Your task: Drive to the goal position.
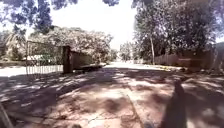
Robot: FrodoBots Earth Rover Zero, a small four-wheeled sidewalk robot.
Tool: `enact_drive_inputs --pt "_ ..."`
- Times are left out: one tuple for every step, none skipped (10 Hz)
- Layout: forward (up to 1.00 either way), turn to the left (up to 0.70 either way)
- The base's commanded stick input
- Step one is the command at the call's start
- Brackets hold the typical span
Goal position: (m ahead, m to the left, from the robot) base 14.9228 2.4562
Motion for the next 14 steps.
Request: enact_drive_inputs --pt "0.7 -0.18" --pt "0.7 -0.18" --pt "0.7 -0.13" --pt "0.7 -0.08" --pt "0.7 -0.03" --pt "0.7 0.0" --pt "0.7 0.0" --pt "0.7 0.0" --pt "0.7 0.0" --pt "0.7 0.0" --pt "0.7 0.0" --pt "0.7 0.0" --pt "0.7 0.0" --pt "0.7 0.0"
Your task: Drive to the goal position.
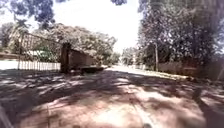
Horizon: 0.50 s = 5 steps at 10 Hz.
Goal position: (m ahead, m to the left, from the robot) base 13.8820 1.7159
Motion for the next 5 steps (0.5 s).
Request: enact_drive_inputs --pt "0.7 0.0" --pt "0.7 0.0" --pt "0.7 0.0" --pt "0.7 -0.03" --pt "0.7 -0.07"
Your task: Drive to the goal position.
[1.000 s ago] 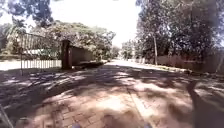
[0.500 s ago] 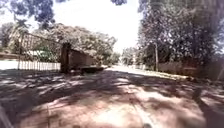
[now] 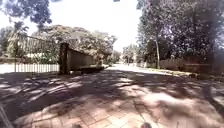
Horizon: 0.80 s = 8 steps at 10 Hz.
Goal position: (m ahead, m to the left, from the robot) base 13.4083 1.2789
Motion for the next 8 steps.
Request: enact_drive_inputs --pt "0.7 -0.11" --pt "0.7 -0.15" --pt "0.7 -0.19" --pt "0.7 -0.23" --pt "0.7 -0.27" --pt "0.7 -0.24" --pt "0.7 -0.11" --pt "0.7 0.0"
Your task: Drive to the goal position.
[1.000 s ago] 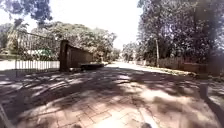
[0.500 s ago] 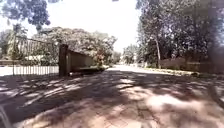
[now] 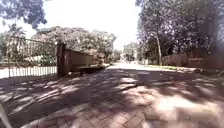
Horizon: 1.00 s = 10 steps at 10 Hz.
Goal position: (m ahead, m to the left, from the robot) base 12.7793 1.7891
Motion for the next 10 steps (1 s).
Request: enact_drive_inputs --pt "0.7 0.0" --pt "0.7 0.0" --pt "0.7 0.0" --pt "0.7 0.0" --pt "0.7 0.0" --pt "0.7 0.0" --pt "0.7 0.0" --pt "0.7 0.0" --pt "0.7 0.0" --pt "0.7 0.0"
